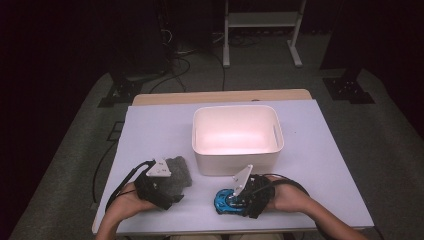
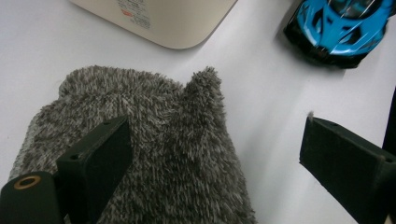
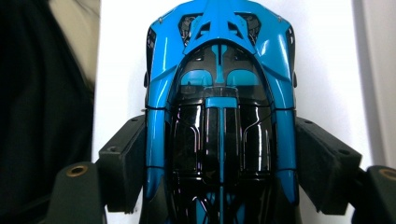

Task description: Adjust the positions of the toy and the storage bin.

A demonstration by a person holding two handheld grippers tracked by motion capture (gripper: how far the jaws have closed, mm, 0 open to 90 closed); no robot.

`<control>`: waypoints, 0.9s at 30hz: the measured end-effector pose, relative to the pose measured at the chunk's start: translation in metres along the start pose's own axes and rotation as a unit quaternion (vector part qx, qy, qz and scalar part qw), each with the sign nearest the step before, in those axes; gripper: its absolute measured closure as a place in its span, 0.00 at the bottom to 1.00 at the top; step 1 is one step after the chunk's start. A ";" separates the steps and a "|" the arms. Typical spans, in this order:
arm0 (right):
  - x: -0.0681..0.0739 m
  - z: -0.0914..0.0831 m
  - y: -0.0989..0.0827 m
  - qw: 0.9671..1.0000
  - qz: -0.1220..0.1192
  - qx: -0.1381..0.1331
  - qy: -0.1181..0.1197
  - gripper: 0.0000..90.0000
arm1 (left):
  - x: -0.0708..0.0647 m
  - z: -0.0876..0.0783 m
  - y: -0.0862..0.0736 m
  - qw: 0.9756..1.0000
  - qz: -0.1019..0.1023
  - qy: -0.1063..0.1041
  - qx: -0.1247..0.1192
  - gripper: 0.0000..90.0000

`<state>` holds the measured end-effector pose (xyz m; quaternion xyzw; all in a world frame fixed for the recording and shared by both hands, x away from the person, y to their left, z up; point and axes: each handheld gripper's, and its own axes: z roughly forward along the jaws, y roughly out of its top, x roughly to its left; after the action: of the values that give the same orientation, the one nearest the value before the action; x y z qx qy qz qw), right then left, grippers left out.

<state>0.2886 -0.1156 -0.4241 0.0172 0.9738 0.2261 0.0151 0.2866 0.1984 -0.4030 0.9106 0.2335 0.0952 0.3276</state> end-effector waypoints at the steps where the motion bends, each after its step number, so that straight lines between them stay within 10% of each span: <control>1: 0.000 -0.003 0.001 1.000 0.001 -0.004 0.003 0.28 | 0.000 0.000 0.000 1.000 0.000 0.000 -0.001 0.10; 27: -0.004 -0.129 0.053 0.999 -0.029 -0.044 0.002 0.28 | 0.004 0.001 -0.002 1.000 -0.008 0.001 -0.007 0.10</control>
<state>0.2894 -0.1250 -0.2848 -0.0121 0.9630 0.2684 0.0208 0.2899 0.2005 -0.4051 0.9062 0.2407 0.0947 0.3344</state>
